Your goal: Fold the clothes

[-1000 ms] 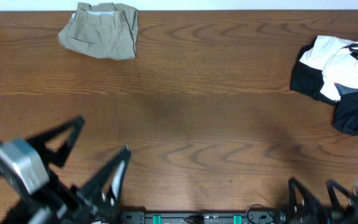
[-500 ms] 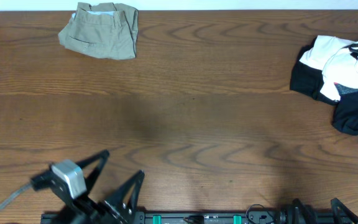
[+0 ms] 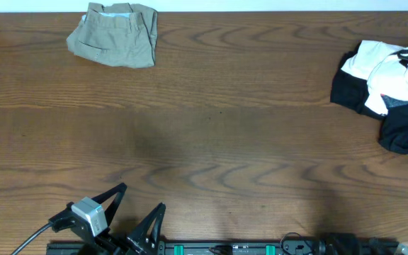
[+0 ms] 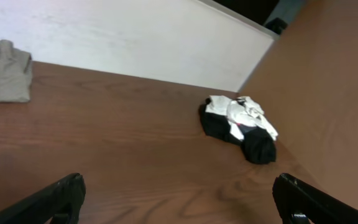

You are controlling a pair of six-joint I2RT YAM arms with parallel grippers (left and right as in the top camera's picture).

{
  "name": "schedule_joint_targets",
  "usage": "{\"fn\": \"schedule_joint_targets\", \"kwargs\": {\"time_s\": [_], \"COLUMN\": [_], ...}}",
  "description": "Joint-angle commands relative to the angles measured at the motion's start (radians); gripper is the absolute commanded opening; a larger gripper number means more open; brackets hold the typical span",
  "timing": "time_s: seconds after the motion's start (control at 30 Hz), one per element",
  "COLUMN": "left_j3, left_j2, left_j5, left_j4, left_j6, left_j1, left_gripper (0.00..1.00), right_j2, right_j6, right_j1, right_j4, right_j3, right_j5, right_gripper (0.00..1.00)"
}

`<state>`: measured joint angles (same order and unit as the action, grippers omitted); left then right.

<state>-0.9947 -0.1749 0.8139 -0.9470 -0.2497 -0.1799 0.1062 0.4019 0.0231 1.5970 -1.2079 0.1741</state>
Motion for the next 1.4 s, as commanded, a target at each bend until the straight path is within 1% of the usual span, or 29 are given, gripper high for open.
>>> {"fn": "schedule_joint_targets", "kwargs": {"time_s": [0.0, 0.17, 0.7, 0.83, 0.87, 0.97, 1.07, 1.23, 1.37], "left_j3": [0.000, 0.000, 0.000, 0.000, 0.000, 0.000, 0.000, 0.000, 0.000], "left_j2": [-0.002, -0.002, -0.002, -0.002, -0.002, -0.002, -0.002, -0.002, -0.002], "left_j5": [-0.022, -0.022, -0.022, -0.022, -0.022, -0.022, -0.022, -0.022, -0.022], "left_j4": [0.001, 0.001, 0.001, 0.002, 0.001, 0.001, 0.001, 0.001, 0.001], "left_j6": [0.010, 0.010, 0.010, 0.010, 0.010, 0.010, 0.010, 0.010, 0.010], "left_j1": [-0.003, -0.003, -0.003, -0.003, -0.003, -0.003, -0.003, -0.003, -0.003], "left_gripper": [0.98, 0.98, 0.98, 0.98, 0.98, 0.98, 0.98, 0.98, 0.98], "right_j2": [-0.001, -0.001, -0.001, -0.001, -0.001, -0.003, -0.003, -0.017, -0.066], "right_j6": [0.009, 0.009, 0.009, -0.013, -0.014, -0.023, -0.108, -0.206, -0.261], "right_j1": [0.002, 0.002, 0.005, 0.004, 0.004, 0.002, 0.002, 0.002, 0.002], "right_j4": [0.036, 0.098, 0.100, 0.089, 0.066, -0.084, -0.236, -0.459, -0.657], "right_j3": [-0.001, -0.001, -0.001, -0.001, 0.000, 0.023, 0.076, 0.223, 0.389], "right_j5": [-0.010, -0.010, -0.010, -0.114, -0.126, -0.164, -0.167, -0.168, -0.167], "right_gripper": [0.99, 0.99, 0.99, 0.99, 0.99, 0.99, 0.99, 0.99, 0.99]}}
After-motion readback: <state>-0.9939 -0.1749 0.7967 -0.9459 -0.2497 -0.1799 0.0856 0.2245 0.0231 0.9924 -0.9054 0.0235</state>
